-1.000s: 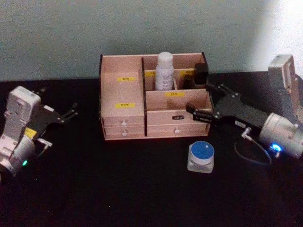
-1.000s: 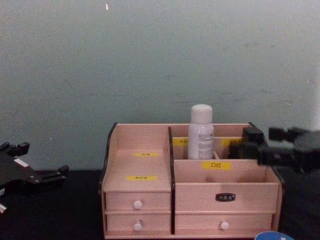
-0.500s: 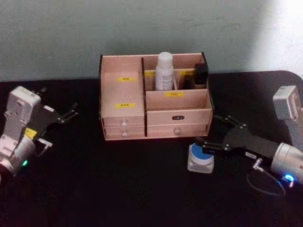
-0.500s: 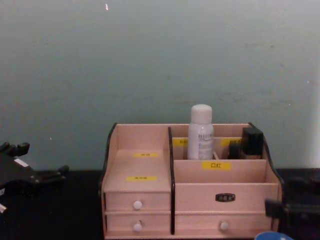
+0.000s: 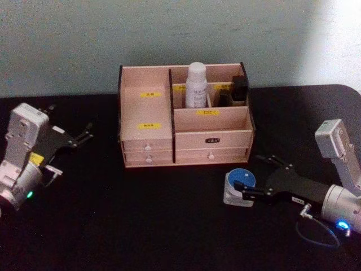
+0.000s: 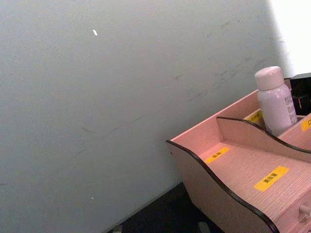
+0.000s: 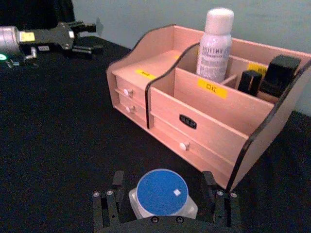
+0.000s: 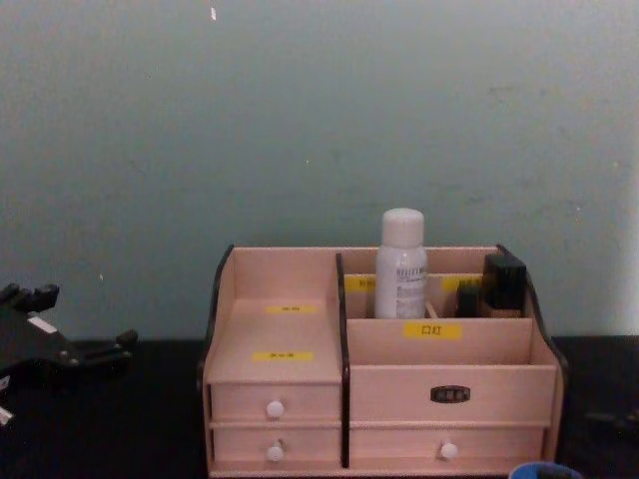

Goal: Pick up the facial cleanser and watermelon frost from the table and place them into the tiered storage box.

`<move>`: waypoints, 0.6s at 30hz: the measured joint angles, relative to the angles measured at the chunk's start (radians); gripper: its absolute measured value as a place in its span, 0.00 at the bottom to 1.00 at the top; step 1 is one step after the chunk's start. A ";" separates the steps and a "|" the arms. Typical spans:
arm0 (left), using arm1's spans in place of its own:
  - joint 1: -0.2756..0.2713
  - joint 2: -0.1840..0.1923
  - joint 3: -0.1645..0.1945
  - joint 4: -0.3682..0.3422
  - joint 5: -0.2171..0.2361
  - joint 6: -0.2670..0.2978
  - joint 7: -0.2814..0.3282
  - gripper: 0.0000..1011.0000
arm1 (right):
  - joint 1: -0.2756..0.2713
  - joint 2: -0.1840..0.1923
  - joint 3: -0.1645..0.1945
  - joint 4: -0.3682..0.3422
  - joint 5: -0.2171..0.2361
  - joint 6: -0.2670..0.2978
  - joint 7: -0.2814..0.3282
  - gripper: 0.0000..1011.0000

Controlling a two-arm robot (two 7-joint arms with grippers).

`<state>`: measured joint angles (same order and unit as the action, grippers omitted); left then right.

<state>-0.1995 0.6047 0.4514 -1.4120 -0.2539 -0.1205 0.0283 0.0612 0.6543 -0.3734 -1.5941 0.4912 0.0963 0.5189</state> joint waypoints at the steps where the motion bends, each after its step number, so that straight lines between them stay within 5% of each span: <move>1: 0.000 0.000 0.000 0.000 0.000 0.000 0.000 0.99 | 0.000 0.000 0.000 0.002 -0.001 0.002 -0.001 0.99; 18: 0.000 0.000 0.000 0.000 0.000 0.000 0.000 0.99 | 0.003 0.000 -0.013 0.028 -0.012 0.016 0.013 0.99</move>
<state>-0.1995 0.6047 0.4514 -1.4120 -0.2539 -0.1205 0.0283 0.0646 0.6544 -0.3861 -1.5665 0.4788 0.1122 0.5319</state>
